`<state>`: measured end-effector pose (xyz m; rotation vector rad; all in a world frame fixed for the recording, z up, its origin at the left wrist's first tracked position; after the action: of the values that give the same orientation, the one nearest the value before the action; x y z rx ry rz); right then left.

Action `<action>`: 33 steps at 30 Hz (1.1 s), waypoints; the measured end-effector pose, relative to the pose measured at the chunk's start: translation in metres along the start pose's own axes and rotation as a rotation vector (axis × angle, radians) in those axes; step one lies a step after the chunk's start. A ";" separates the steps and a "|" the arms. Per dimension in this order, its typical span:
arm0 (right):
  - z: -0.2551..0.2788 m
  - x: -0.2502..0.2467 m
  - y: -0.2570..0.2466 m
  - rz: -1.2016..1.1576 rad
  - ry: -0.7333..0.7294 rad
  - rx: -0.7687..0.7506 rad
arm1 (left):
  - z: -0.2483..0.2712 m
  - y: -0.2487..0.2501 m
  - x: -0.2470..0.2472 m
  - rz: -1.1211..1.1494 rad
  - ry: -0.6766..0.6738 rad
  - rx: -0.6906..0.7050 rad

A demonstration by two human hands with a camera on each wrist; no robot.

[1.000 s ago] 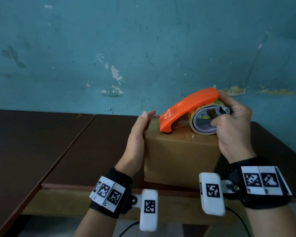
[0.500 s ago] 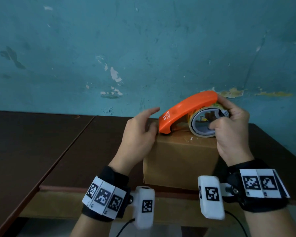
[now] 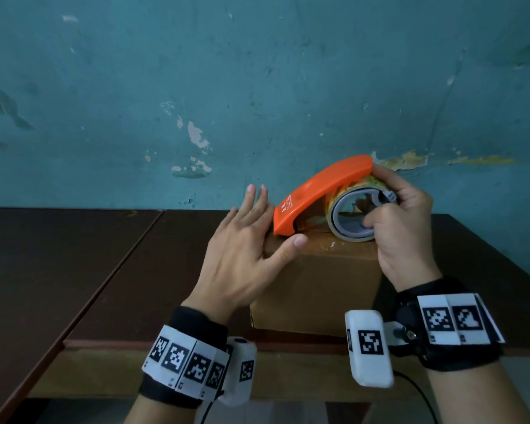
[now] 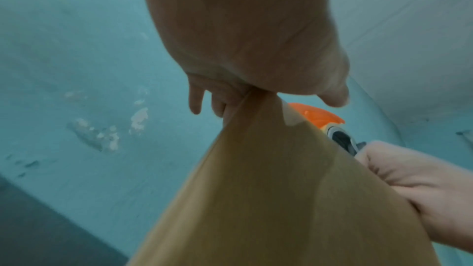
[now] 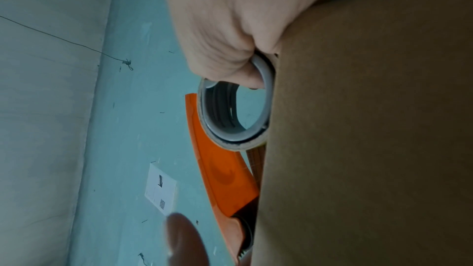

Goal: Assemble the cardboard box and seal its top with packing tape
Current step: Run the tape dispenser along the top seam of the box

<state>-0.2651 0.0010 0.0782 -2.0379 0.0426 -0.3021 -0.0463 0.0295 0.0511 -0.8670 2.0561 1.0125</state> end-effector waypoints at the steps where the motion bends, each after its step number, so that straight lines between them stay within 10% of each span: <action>1: 0.000 0.000 0.000 0.006 0.000 -0.001 | -0.002 0.001 0.000 -0.019 -0.056 -0.022; 5: 0.000 0.002 -0.001 0.023 -0.001 -0.009 | -0.004 0.002 0.007 -0.027 -0.207 -0.127; 25: 0.004 -0.013 0.012 0.142 0.043 0.046 | -0.006 -0.006 0.009 0.052 -0.038 -0.140; 33: 0.008 -0.007 0.022 0.283 -0.149 0.172 | -0.006 -0.007 0.010 0.081 -0.026 -0.138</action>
<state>-0.2682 -0.0014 0.0543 -1.8489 0.2041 0.0236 -0.0479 0.0179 0.0432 -0.8414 2.0323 1.2150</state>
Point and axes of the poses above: each hand's wrist, its own z-axis away from the middle knuckle, its own x-axis out of the palm, y = z × x, the point moved 8 cm from there along -z, towards the middle knuckle, and after that the axes turned 6 degrees about -y, right-handed, at the moved point
